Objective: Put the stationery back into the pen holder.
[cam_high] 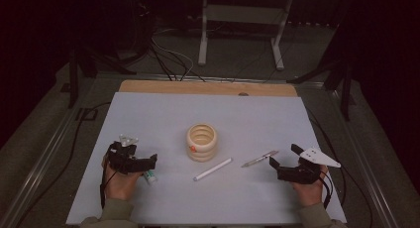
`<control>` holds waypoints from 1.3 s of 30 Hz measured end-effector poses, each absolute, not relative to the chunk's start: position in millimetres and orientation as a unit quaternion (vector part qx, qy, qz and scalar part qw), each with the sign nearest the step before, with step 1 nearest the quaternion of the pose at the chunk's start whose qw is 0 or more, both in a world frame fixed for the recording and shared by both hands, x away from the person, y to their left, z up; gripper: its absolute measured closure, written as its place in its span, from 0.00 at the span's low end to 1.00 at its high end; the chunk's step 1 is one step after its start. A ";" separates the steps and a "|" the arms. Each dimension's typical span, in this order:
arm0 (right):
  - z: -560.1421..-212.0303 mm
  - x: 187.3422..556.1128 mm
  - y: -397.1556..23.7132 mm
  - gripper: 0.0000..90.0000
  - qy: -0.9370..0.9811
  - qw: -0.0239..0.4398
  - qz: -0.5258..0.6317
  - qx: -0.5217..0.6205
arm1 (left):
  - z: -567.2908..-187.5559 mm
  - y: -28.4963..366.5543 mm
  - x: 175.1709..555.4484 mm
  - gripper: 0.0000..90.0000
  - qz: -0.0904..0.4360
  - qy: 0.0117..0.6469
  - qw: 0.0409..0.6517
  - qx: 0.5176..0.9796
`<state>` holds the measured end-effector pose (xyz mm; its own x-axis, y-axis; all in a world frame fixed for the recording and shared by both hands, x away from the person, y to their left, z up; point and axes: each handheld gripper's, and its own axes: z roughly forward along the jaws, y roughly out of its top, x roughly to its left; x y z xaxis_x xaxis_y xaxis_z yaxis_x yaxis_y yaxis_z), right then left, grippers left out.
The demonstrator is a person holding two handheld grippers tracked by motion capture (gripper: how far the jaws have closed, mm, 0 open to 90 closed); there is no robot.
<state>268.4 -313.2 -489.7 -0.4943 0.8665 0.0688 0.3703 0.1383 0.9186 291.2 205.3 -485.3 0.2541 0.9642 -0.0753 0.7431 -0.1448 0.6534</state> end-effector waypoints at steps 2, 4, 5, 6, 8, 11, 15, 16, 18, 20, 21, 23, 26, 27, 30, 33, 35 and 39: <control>-489.7 268.4 -313.1 0.00 0.711 0.252 0.492 0.435 | -486.7 205.6 291.4 0.00 0.183 0.586 0.293 0.733; -489.6 268.2 -313.0 0.00 0.711 0.252 0.492 0.435 | -487.4 206.6 291.6 0.00 0.175 0.589 0.286 0.735; -489.6 268.3 -313.0 0.00 0.711 0.252 0.492 0.435 | -487.5 207.2 291.7 0.00 0.173 0.590 0.283 0.736; -489.6 268.3 -313.1 0.00 0.711 0.252 0.492 0.435 | -487.4 207.8 291.5 0.00 0.172 0.591 0.281 0.736; -489.7 268.6 -313.2 0.00 0.711 0.253 0.492 0.435 | -487.0 208.9 290.9 0.00 0.170 0.595 0.279 0.734; -489.7 268.6 -313.2 0.00 0.711 0.253 0.492 0.435 | -489.0 209.8 290.1 0.01 0.164 0.598 0.276 0.734; -489.7 268.6 -313.2 0.00 0.711 0.252 0.491 0.435 | -494.8 210.7 290.1 0.05 0.149 0.610 0.269 0.731; -489.7 268.5 -313.2 0.00 0.711 0.253 0.492 0.435 | -496.3 211.4 290.3 0.07 0.140 0.613 0.265 0.731; -489.6 268.5 -313.2 0.00 0.711 0.253 0.491 0.435 | -499.8 211.2 289.9 0.17 0.129 0.614 0.253 0.737; -489.7 268.5 -313.2 0.00 0.711 0.252 0.491 0.435 | -504.0 210.2 289.7 0.30 0.111 0.617 0.247 0.739; -489.7 268.5 -313.1 0.00 0.711 0.252 0.491 0.435 | -504.3 208.7 289.6 0.35 0.122 0.618 0.233 0.741; -489.8 268.7 -313.1 0.00 0.712 0.252 0.491 0.435 | -503.6 207.4 290.5 0.47 0.132 0.619 0.222 0.742; -489.8 268.7 -312.9 0.00 0.712 0.252 0.491 0.435 | -503.2 209.6 292.8 0.60 0.139 0.620 0.214 0.742; -489.7 268.6 -312.9 0.00 0.712 0.252 0.491 0.435 | -503.2 210.1 292.8 0.64 0.140 0.617 0.212 0.745; -489.8 268.7 -313.0 0.00 0.712 0.252 0.490 0.435 | -503.2 210.9 292.6 0.68 0.142 0.609 0.209 0.752; -489.9 268.8 -312.9 0.00 0.712 0.252 0.490 0.435 | -502.9 210.4 292.5 0.70 0.145 0.605 0.206 0.755; -489.9 268.8 -312.8 0.00 0.712 0.252 0.490 0.434 | -503.1 211.5 292.3 0.72 0.146 0.601 0.214 0.756; -490.1 269.0 -313.0 0.00 0.712 0.252 0.489 0.435 | -503.3 215.0 292.6 0.73 0.138 0.601 0.226 0.754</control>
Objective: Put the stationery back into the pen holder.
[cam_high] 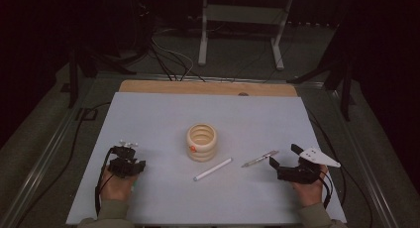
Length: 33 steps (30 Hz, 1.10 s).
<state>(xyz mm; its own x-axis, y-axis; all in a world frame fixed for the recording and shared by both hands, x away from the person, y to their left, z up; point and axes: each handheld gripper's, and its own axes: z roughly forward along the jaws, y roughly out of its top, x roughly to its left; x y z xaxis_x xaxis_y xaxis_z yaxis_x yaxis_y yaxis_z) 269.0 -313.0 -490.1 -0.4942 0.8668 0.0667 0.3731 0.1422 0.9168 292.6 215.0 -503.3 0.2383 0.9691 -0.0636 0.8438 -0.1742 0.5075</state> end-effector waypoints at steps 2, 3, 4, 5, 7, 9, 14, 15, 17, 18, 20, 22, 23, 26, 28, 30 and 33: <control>-490.3 269.1 -312.6 0.00 0.713 0.251 0.489 0.435 | -503.5 215.1 292.6 0.73 0.139 0.600 0.228 0.754; -490.3 269.1 -312.6 0.00 0.713 0.252 0.489 0.434 | -503.5 214.7 292.7 0.73 0.140 0.600 0.230 0.754; -490.4 269.1 -312.5 0.00 0.714 0.252 0.488 0.434 | -503.6 214.5 293.2 0.73 0.139 0.598 0.231 0.755; -490.4 269.2 -312.5 0.00 0.714 0.252 0.488 0.434 | -503.6 214.4 293.5 0.73 0.139 0.597 0.231 0.756; -490.5 269.3 -312.5 0.00 0.714 0.252 0.488 0.434 | -504.0 213.2 294.7 0.73 0.139 0.595 0.234 0.756; -490.5 269.4 -312.5 0.00 0.715 0.252 0.488 0.433 | -503.7 212.6 295.2 0.73 0.140 0.592 0.229 0.760; -490.5 269.4 -312.6 0.00 0.714 0.252 0.488 0.433 | -503.2 212.9 294.3 0.72 0.136 0.592 0.225 0.762; -490.5 269.4 -312.6 0.00 0.715 0.252 0.488 0.433 | -502.9 212.7 293.8 0.72 0.136 0.593 0.222 0.762; -490.5 269.3 -312.6 0.00 0.715 0.252 0.488 0.433 | -502.4 211.7 292.1 0.71 0.139 0.591 0.217 0.764; -490.4 269.3 -312.6 0.00 0.715 0.252 0.488 0.433 | -502.3 211.2 291.2 0.70 0.139 0.590 0.214 0.766; -490.5 269.4 -312.5 0.00 0.715 0.251 0.487 0.434 | -501.5 210.7 289.5 0.69 0.139 0.589 0.208 0.769; -490.6 269.5 -312.4 0.00 0.716 0.251 0.487 0.433 | -501.2 209.9 287.8 0.66 0.140 0.587 0.202 0.771; -490.6 269.4 -312.3 0.00 0.716 0.251 0.487 0.433 | -501.2 209.0 286.8 0.66 0.142 0.586 0.198 0.773; -490.6 269.4 -312.1 0.00 0.716 0.251 0.486 0.433 | -500.0 207.1 285.8 0.72 0.140 0.584 0.187 0.777; -490.6 269.4 -312.0 0.00 0.717 0.251 0.486 0.432 | -499.6 205.5 285.7 0.73 0.144 0.577 0.181 0.783; -490.5 269.3 -312.0 0.00 0.717 0.252 0.486 0.432 | -499.6 206.8 285.8 0.73 0.143 0.577 0.187 0.782; -490.6 269.3 -312.1 0.00 0.716 0.252 0.486 0.432 | -497.8 209.4 285.9 0.73 0.137 0.576 0.204 0.780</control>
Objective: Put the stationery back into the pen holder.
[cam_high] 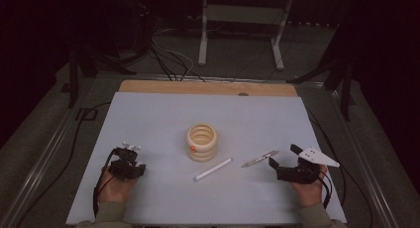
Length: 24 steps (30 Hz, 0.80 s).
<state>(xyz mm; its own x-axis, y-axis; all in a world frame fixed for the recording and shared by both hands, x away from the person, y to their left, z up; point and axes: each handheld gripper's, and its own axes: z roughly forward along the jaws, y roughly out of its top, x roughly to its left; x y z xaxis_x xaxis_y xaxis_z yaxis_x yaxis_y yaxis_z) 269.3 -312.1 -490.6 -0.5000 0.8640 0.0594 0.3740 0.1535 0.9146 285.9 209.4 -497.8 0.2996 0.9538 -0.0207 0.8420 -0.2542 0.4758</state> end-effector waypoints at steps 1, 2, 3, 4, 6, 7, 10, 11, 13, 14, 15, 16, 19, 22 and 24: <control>-490.6 269.4 -312.2 0.00 0.717 0.252 0.486 0.432 | -496.3 209.7 286.1 0.73 0.137 0.573 0.209 0.781; -490.6 269.4 -312.1 0.00 0.717 0.252 0.486 0.432 | -494.5 209.6 286.2 0.73 0.137 0.571 0.216 0.780; -490.6 269.4 -312.1 0.00 0.717 0.252 0.486 0.432 | -492.5 209.2 286.4 0.73 0.137 0.569 0.223 0.780; -490.6 269.4 -312.1 0.00 0.717 0.252 0.486 0.432 | -490.3 208.9 286.8 0.73 0.136 0.566 0.230 0.780; -490.5 269.3 -312.1 0.00 0.717 0.252 0.486 0.432 | -485.8 207.7 287.4 0.73 0.140 0.558 0.245 0.780; -490.5 269.3 -312.2 0.00 0.717 0.252 0.486 0.432 | -483.6 207.2 287.8 0.73 0.143 0.556 0.249 0.780; -490.5 269.2 -312.2 0.00 0.717 0.252 0.486 0.432 | -478.4 206.1 289.0 0.74 0.146 0.548 0.269 0.778; -490.4 269.2 -312.2 0.00 0.716 0.252 0.486 0.432 | -477.1 205.7 289.5 0.74 0.146 0.546 0.274 0.778; -490.5 269.2 -312.3 0.00 0.716 0.252 0.487 0.432 | -474.5 205.4 290.1 0.74 0.143 0.540 0.291 0.776; -490.4 269.2 -312.3 0.00 0.716 0.252 0.487 0.432 | -473.3 205.2 290.6 0.74 0.141 0.539 0.296 0.775; -490.4 269.2 -312.4 0.00 0.716 0.252 0.487 0.432 | -471.9 204.8 290.9 0.74 0.142 0.538 0.301 0.775; -490.4 269.3 -312.4 0.00 0.716 0.252 0.487 0.432 | -470.6 204.1 291.3 0.74 0.142 0.534 0.304 0.776; -490.4 269.2 -312.1 0.00 0.717 0.252 0.486 0.432 | -466.6 202.2 292.5 0.74 0.140 0.526 0.316 0.777; -490.5 269.4 -312.3 0.00 0.717 0.252 0.486 0.432 | -462.6 200.4 293.9 0.74 0.140 0.519 0.326 0.778; -490.5 269.3 -312.4 0.00 0.716 0.252 0.486 0.432 | -459.9 199.7 294.8 0.74 0.140 0.515 0.334 0.777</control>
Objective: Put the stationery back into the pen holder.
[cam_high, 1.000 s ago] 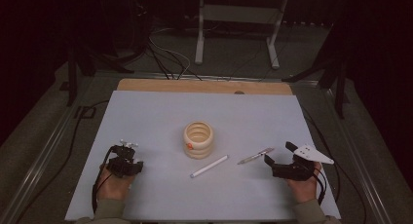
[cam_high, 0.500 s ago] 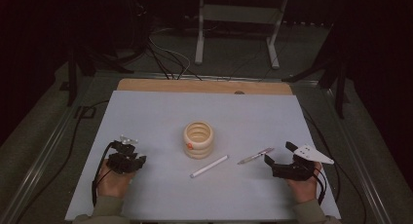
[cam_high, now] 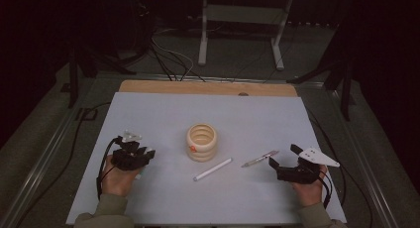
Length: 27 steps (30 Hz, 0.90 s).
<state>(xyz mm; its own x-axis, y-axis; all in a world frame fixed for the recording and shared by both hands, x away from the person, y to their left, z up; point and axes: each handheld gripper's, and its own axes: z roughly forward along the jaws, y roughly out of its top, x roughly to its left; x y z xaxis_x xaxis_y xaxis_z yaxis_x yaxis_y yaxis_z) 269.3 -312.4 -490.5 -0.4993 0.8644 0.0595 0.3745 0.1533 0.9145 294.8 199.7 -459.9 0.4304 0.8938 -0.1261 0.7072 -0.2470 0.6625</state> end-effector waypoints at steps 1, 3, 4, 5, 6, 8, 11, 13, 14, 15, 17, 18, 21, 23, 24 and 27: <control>-490.4 269.2 -312.3 0.00 0.716 0.252 0.486 0.432 | -458.6 199.1 295.4 0.74 0.139 0.513 0.337 0.778; -490.5 269.3 -312.2 0.00 0.717 0.252 0.486 0.432 | -455.8 198.4 296.7 0.74 0.137 0.509 0.344 0.777; -490.5 269.3 -312.1 0.00 0.717 0.252 0.486 0.432 | -454.5 198.1 297.6 0.74 0.135 0.507 0.348 0.777; -490.5 269.3 -312.1 0.00 0.717 0.252 0.487 0.432 | -453.1 197.7 298.4 0.73 0.135 0.507 0.352 0.775; -490.5 269.2 -312.1 0.00 0.717 0.252 0.487 0.432 | -451.5 197.2 299.2 0.73 0.134 0.506 0.353 0.776; -490.5 269.2 -312.2 0.00 0.716 0.252 0.487 0.432 | -448.9 195.6 300.9 0.74 0.134 0.502 0.359 0.775; -490.5 269.4 -312.3 0.00 0.716 0.252 0.487 0.432 | -445.0 193.4 303.5 0.73 0.132 0.495 0.367 0.776; -490.6 269.4 -312.1 0.00 0.717 0.252 0.487 0.431 | -442.6 191.7 305.5 0.74 0.131 0.492 0.372 0.776; -490.6 269.4 -312.0 0.00 0.717 0.252 0.487 0.431 | -441.6 190.8 306.5 0.73 0.130 0.489 0.374 0.777; -490.6 269.4 -311.9 0.00 0.717 0.252 0.487 0.431 | -440.5 190.0 307.5 0.74 0.129 0.487 0.377 0.777; -490.6 269.4 -311.9 0.00 0.717 0.251 0.486 0.432 | -438.6 188.3 309.4 0.73 0.127 0.482 0.382 0.778; -490.6 269.5 -312.0 0.00 0.717 0.251 0.487 0.432 | -437.7 187.4 310.4 0.73 0.125 0.481 0.385 0.777; -490.6 269.5 -312.1 0.00 0.717 0.251 0.486 0.432 | -436.0 185.9 312.5 0.73 0.123 0.477 0.391 0.777; -490.5 269.5 -312.2 0.00 0.716 0.251 0.487 0.432 | -433.2 183.7 315.0 0.73 0.119 0.471 0.398 0.778; -490.5 269.6 -312.3 0.00 0.717 0.251 0.487 0.432 | -432.2 182.8 315.9 0.73 0.120 0.468 0.401 0.778; -490.5 269.5 -312.3 0.00 0.717 0.250 0.486 0.432 | -429.1 180.6 318.6 0.73 0.117 0.462 0.409 0.778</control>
<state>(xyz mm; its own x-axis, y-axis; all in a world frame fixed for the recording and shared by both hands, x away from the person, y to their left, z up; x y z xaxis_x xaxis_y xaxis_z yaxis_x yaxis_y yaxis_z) 269.5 -312.3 -490.5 -0.5009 0.8633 0.0617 0.3761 0.1530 0.9138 318.6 180.6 -429.1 0.5459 0.8148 -0.1954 0.6230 -0.2388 0.7449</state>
